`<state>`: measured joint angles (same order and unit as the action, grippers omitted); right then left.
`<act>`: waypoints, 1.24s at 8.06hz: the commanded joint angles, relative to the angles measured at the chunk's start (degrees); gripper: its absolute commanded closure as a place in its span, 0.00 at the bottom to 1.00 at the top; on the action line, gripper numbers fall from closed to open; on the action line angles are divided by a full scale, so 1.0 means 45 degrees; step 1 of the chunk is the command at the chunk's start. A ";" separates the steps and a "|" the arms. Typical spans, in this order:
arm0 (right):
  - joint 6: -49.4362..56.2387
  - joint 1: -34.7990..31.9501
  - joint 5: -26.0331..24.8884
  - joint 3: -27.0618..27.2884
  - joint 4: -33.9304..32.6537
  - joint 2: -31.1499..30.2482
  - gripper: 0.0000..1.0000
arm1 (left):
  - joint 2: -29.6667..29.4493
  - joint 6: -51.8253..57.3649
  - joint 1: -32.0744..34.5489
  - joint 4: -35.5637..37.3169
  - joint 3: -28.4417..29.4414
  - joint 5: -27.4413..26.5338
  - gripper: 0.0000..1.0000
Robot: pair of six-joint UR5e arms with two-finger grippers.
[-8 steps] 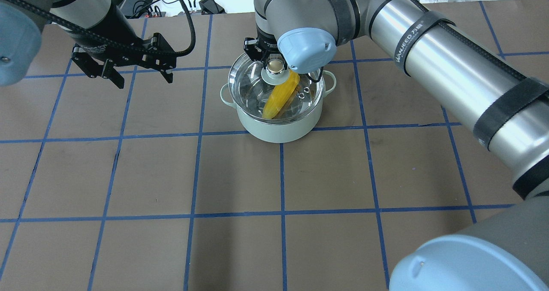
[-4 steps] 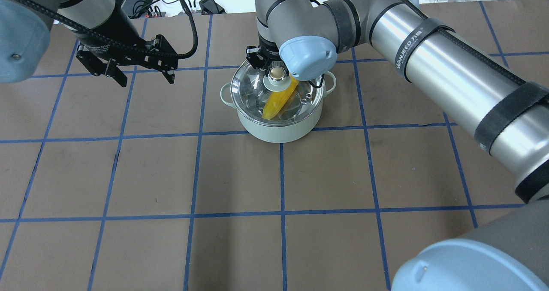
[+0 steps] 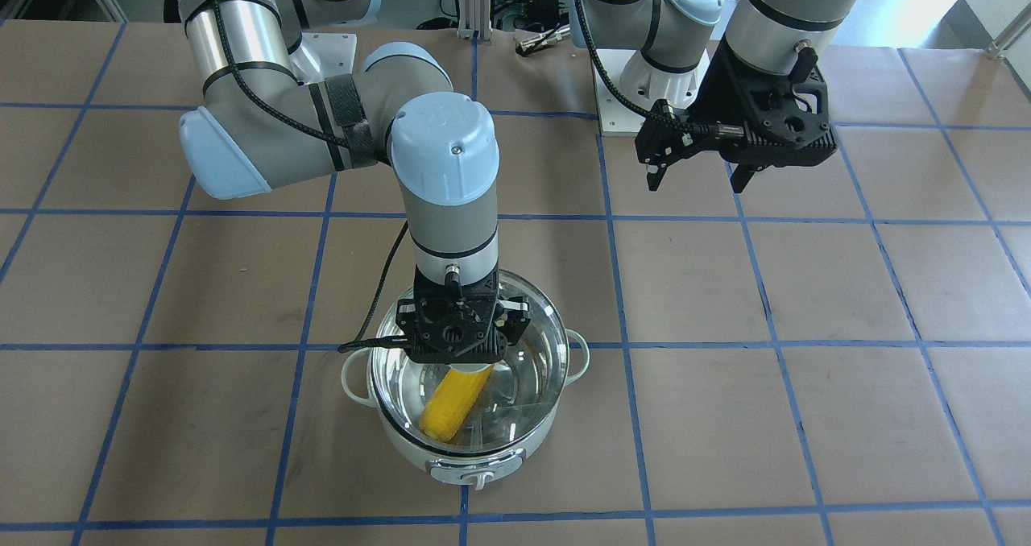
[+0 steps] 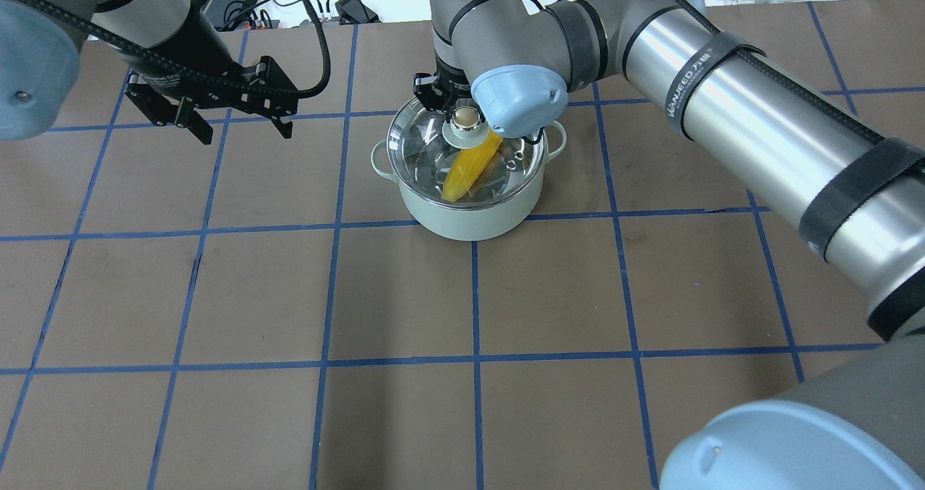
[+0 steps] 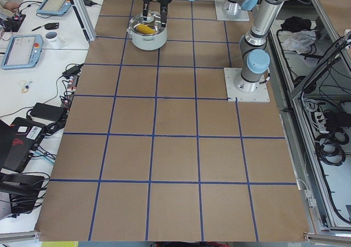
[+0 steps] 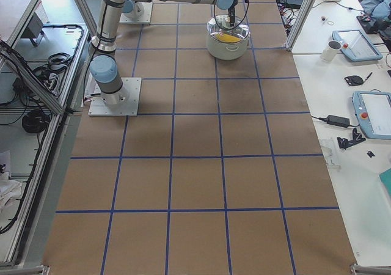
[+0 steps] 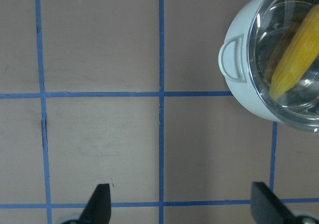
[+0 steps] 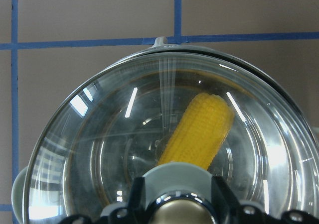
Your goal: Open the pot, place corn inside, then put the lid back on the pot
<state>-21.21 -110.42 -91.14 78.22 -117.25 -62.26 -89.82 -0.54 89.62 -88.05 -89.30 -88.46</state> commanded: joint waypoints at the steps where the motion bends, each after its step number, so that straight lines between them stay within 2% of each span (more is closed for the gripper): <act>1: 0.0240 0.0007 -0.0157 0.0019 -0.0351 -0.0070 0.88 | -0.0058 -0.0154 -0.0014 0.0577 0.0000 0.0125 0.00; 8: 0.0455 0.0007 -0.0197 0.0312 -0.0585 -0.0050 0.89 | 0.0039 -0.0173 0.0084 0.0425 -0.0039 0.0029 0.00; 9: 0.0436 0.0007 -0.0197 0.0312 -0.0586 -0.0050 0.87 | 0.0039 -0.0154 0.0084 0.0444 -0.0039 0.0067 0.00; 10: 0.0455 0.0007 -0.0197 0.0332 -0.0586 -0.0012 0.77 | 0.0039 -0.0154 0.0084 0.0445 -0.0039 0.0087 0.00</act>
<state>-19.21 -110.40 -92.02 79.61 -119.73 -62.49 -89.69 -1.28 90.00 -86.03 -89.47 -88.19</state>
